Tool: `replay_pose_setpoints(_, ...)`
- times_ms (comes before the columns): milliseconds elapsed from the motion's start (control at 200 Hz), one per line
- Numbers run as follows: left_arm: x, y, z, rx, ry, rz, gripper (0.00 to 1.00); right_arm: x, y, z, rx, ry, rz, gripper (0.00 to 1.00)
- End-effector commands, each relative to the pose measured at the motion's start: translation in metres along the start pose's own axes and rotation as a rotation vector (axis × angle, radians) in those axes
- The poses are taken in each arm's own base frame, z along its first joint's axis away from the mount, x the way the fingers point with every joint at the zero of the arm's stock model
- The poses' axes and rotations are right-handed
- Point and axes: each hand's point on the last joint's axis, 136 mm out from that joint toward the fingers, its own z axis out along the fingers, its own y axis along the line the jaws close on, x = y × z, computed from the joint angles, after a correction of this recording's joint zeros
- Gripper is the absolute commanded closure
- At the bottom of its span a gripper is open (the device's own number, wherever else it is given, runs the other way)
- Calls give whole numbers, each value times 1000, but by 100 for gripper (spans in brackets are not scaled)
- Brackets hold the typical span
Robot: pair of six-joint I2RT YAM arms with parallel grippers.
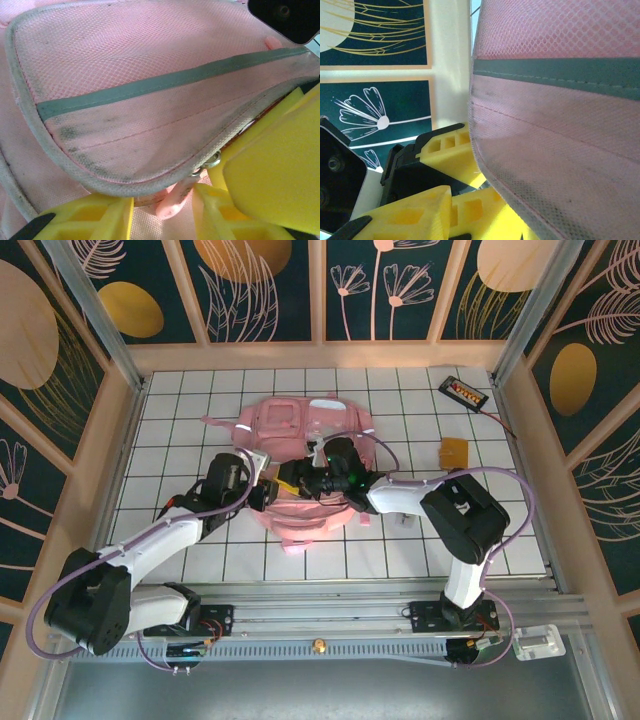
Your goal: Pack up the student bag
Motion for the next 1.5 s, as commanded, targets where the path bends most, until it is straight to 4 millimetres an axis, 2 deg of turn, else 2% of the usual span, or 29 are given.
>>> replay_pose_setpoints(0, -4, -6, 7, 38, -42, 12, 69, -5, 12, -1, -66, -8, -13, 60)
replay_pose_setpoints(165, 4, -11, 15, 72, -15, 6, 78, -5, 11, 0, -74, -4, -7, 60)
replay_pose_setpoints(260, 6, -12, 17, 82, -2, 3, 92, -5, 10, 1, -84, -1, 1, 60)
replay_pose_setpoints(345, 6, -14, 18, 92, 1, 6, 100, -4, 11, 2, -95, 2, 5, 60)
replay_pose_setpoints(475, 3, -13, 16, 82, 2, -6, 100, -5, 10, -2, -80, -4, -3, 60)
replay_pose_setpoints(615, -5, -20, 8, 111, -28, -21, 100, -9, 2, -14, 24, -41, -47, 57)
replay_pose_setpoints(791, -15, -30, -2, 161, -56, -17, 100, -17, -22, -47, 256, -139, -117, 55)
replay_pose_setpoints(891, -16, -33, -6, 181, -58, -18, 100, -25, -27, -67, 276, -199, -112, 55)
replay_pose_setpoints(1016, -14, -33, -7, 180, -47, -23, 100, -41, -28, -79, 292, -249, -119, 55)
replay_pose_setpoints(1096, -11, -25, -8, 133, -33, -26, 100, -52, -32, -84, 301, -268, -114, 56)
replay_pose_setpoints(1251, -12, 13, -13, -98, -10, -37, 100, -66, -34, -89, 314, -288, -119, 56)
replay_pose_setpoints(1411, -19, 13, -19, -106, -35, -26, 100, -64, -39, -83, 293, -263, -87, 55)
replay_pose_setpoints(1491, -18, 20, -21, -150, -34, -36, 100, -63, -44, -82, 295, -261, -65, 53)
